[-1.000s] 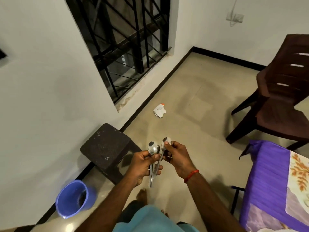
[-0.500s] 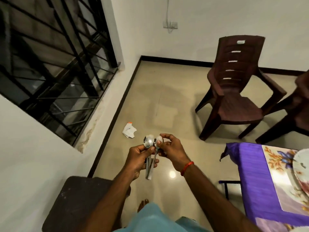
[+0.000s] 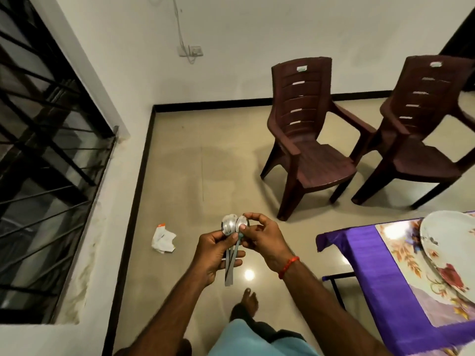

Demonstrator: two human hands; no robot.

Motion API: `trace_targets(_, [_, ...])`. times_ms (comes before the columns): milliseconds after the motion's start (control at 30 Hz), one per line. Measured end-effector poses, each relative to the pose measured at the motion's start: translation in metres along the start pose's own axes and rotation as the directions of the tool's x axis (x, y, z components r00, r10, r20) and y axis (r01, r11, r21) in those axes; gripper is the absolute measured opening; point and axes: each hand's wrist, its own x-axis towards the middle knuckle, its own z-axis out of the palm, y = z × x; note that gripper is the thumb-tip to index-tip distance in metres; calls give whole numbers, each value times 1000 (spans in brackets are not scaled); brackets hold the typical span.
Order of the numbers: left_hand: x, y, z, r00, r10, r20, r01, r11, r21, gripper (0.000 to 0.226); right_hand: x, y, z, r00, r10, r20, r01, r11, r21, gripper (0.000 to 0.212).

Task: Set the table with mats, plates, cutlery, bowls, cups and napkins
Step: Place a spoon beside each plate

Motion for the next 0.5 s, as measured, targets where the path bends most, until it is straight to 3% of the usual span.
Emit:
trace_targets(267, [98, 59, 31, 992, -29, 120, 16, 994, 108, 21, 81, -40, -38, 996, 21, -89, -16, 998, 55, 29])
trace_targets(500, [168, 98, 66, 982, -50, 184, 27, 992, 126, 21, 127, -62, -71, 968, 53, -245, 4, 974, 226, 28])
